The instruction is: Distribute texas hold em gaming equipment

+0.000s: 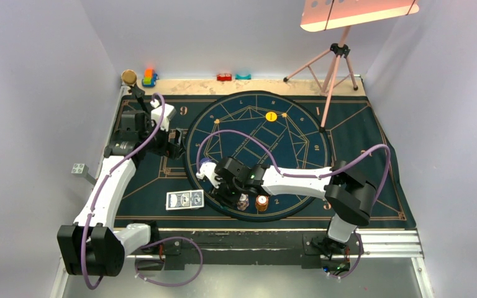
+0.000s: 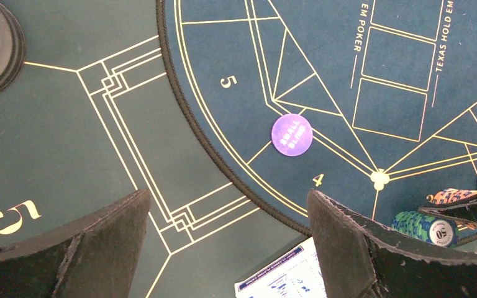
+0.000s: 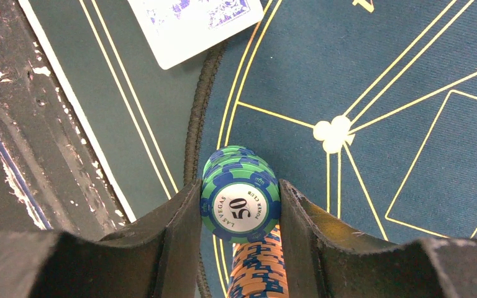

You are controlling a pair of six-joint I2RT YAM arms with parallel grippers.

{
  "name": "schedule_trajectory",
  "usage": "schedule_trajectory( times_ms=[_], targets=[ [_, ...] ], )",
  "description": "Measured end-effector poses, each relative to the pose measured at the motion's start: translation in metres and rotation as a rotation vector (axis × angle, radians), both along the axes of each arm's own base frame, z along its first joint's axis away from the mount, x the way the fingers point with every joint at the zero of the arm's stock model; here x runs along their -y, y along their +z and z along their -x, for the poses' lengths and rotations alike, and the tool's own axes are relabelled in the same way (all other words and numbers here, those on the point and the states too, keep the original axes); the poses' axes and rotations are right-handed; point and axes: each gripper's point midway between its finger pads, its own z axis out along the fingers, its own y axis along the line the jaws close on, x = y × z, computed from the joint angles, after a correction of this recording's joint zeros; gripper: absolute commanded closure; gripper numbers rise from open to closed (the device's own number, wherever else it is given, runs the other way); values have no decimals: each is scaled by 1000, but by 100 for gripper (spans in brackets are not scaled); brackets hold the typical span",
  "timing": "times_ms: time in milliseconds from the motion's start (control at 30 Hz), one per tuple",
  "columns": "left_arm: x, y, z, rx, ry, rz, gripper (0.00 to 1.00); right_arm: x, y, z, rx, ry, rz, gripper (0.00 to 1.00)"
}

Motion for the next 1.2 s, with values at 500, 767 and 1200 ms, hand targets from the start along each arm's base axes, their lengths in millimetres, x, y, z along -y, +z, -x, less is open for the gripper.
schedule_trajectory(
  times_ms=[500, 767, 1200],
  targets=[
    [-4, 10, 1, 28, 30, 16, 0, 3, 28, -7, 52, -27, -31, 100],
    [-7, 12, 1, 29, 43, 24, 0, -11, 63, -44, 119, -100, -109, 100],
    [-13, 14, 1, 37, 61, 24, 0, -31, 8, -168, 125, -303, -54, 100]
  ],
)
